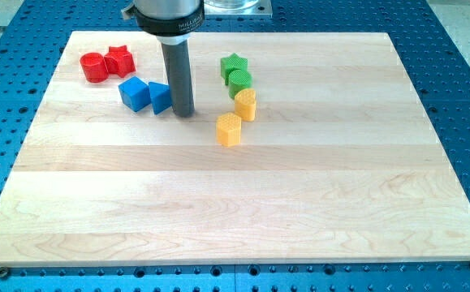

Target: Slide the yellow hexagon below the yellow heart

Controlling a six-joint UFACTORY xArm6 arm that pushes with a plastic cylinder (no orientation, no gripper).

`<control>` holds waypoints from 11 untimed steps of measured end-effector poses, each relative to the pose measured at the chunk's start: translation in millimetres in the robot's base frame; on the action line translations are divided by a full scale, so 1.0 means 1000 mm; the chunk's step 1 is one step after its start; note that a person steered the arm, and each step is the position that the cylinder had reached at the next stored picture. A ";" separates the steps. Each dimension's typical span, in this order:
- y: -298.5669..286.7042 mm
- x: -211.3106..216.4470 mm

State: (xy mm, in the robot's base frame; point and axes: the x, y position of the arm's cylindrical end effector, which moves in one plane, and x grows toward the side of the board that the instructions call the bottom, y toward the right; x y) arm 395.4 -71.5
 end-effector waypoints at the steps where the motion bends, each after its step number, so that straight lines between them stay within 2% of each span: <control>1: -0.005 0.012; 2: 0.027 0.040; 3: 0.061 0.046; 4: 0.054 0.078; 5: 0.080 0.156; 7: 0.103 0.103; 10: 0.123 0.052; 11: 0.155 0.021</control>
